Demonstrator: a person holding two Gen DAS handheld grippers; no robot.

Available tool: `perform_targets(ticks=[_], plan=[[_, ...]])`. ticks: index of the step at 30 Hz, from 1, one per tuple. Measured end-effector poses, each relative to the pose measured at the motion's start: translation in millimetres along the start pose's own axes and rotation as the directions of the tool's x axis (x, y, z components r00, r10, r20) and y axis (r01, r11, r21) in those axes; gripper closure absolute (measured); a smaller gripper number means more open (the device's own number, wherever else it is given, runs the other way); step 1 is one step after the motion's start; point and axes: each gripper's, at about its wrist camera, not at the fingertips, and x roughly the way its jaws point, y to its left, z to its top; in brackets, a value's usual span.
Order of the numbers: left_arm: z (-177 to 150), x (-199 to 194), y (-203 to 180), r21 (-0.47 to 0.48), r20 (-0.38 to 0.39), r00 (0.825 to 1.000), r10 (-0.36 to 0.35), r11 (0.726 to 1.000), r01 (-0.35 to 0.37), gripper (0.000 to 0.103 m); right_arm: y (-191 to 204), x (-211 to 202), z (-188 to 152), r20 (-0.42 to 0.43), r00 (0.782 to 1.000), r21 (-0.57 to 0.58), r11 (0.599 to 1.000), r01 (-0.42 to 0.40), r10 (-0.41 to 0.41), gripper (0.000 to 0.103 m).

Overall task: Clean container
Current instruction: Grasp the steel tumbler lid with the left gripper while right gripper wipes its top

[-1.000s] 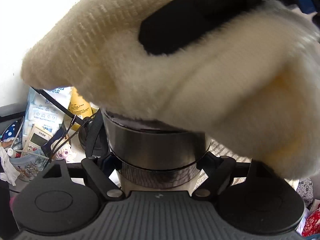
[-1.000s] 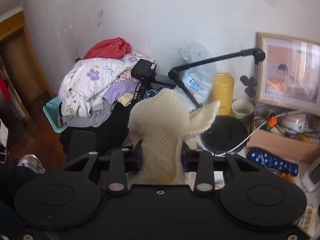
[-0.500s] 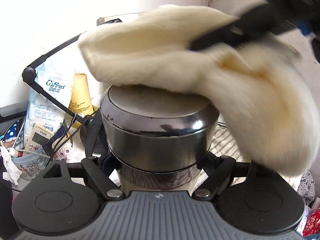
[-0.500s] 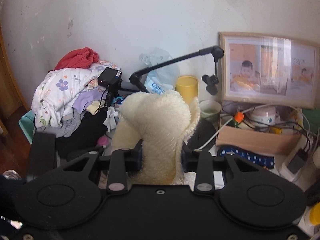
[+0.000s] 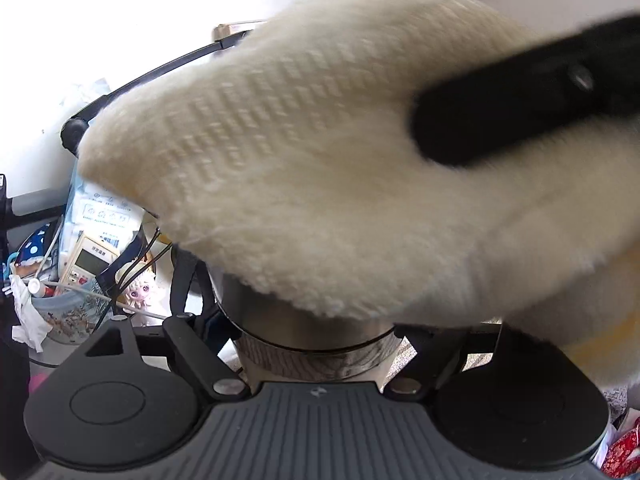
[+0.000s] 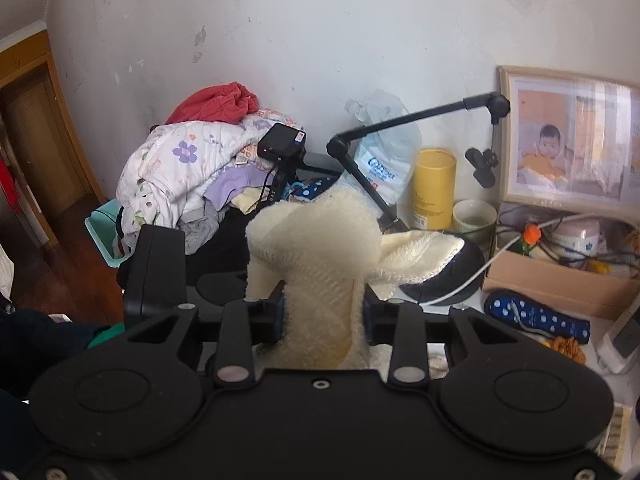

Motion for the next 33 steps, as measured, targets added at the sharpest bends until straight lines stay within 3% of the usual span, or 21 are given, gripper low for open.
perform_targets(ticks=[6,11,15,20,25,29,33], plan=[[-3.4,0.5,-10.1,0.028,0.001,1.0,0.006,1.0,-0.006,0.02,-4.4,10.6,11.3,0.04,0.998,0.012,0.999,0.047,-0.048,0.069],[-4.3,2.6,-11.5,0.029,-0.001,1.0,0.004,1.0,-0.004,0.02,-18.4,18.1,11.3,0.054,0.981,0.014,0.982,0.186,-0.186,0.069],[-6.3,4.2,-14.3,0.03,0.0,1.0,0.001,1.0,-0.001,0.02,-41.1,9.6,-0.2,0.037,0.969,0.07,0.968,0.239,-0.242,0.069],[-2.0,2.1,-3.9,0.024,-0.006,1.0,-0.005,1.0,0.005,0.02,-57.4,-6.7,-25.1,-0.013,0.957,0.067,0.955,0.29,-0.29,0.069],[0.2,-1.6,-1.1,0.031,-0.023,1.0,-0.015,0.999,0.016,0.019,-67.0,-21.7,-54.6,-0.073,0.931,0.05,0.931,0.362,-0.358,0.069],[1.7,-2.0,0.8,0.04,-0.035,0.999,-0.022,0.999,0.024,0.019,-65.4,-25.9,-59.5,-0.065,0.941,0.069,0.939,0.337,-0.333,0.069],[2.5,-3.3,1.5,0.049,-0.044,0.999,-0.028,0.998,0.03,0.019,-61.1,-19.5,-47.4,0.007,0.983,0.181,0.967,0.18,-0.184,0.069]])
